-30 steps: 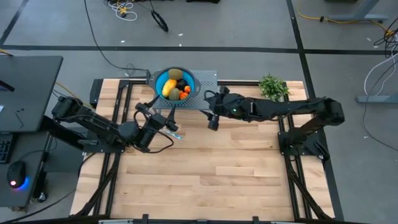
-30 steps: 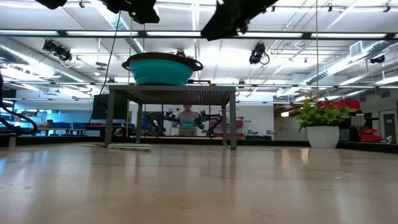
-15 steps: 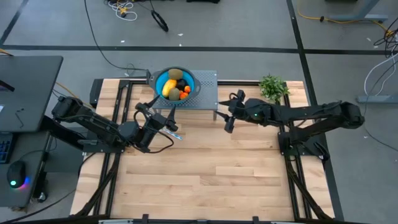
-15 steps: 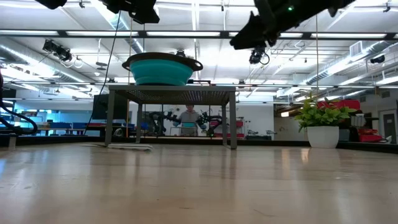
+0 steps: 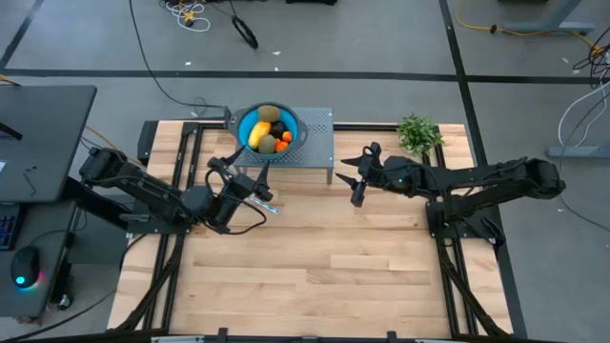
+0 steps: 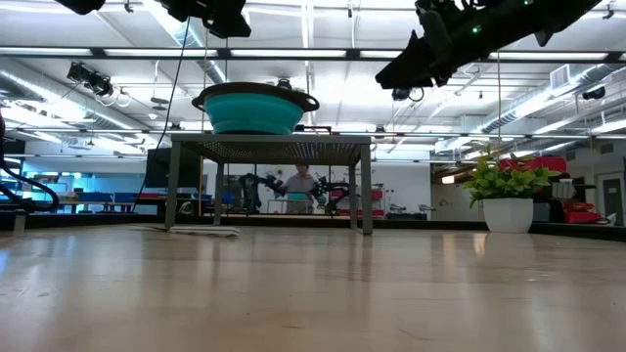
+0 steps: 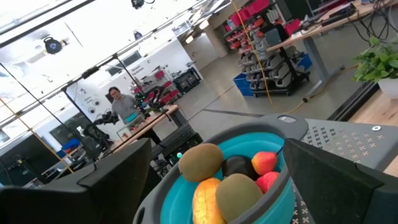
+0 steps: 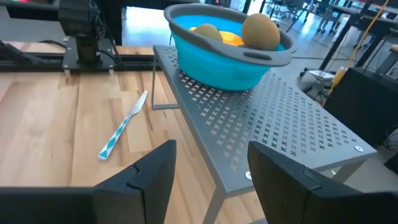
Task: Pick & Place Fruit
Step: Put the blue knife on the gray metal shelf
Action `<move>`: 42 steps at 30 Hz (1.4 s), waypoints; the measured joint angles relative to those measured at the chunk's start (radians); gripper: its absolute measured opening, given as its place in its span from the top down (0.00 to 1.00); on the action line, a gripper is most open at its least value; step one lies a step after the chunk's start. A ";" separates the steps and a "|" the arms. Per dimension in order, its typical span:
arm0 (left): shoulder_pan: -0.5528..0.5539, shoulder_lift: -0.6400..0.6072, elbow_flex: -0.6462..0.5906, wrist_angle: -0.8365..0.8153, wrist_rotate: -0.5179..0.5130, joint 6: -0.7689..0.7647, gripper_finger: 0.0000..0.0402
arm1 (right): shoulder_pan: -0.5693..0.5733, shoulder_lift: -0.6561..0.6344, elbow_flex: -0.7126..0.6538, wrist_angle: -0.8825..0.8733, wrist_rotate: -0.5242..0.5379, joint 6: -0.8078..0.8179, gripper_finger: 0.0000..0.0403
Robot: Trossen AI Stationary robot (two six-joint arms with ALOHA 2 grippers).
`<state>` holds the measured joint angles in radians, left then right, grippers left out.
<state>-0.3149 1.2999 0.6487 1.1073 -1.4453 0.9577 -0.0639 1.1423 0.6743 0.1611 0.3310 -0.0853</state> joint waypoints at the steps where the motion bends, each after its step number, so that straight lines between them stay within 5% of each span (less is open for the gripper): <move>1: 0.000 0.000 0.000 0.000 0.001 0.000 0.07 | 0.000 0.000 0.000 0.002 0.000 0.000 0.48; 33: 0.001 0.000 0.000 -0.007 0.005 0.000 0.07 | 0.000 0.001 0.000 0.025 -0.007 0.037 0.48; 42: 0.010 0.013 -0.002 -0.173 0.193 0.000 0.07 | 0.001 0.001 0.000 0.015 -0.125 0.129 0.48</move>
<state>-0.3053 1.3128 0.6468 0.9342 -1.2528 0.9580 -0.0631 1.1435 0.6746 0.1757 0.2062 0.0437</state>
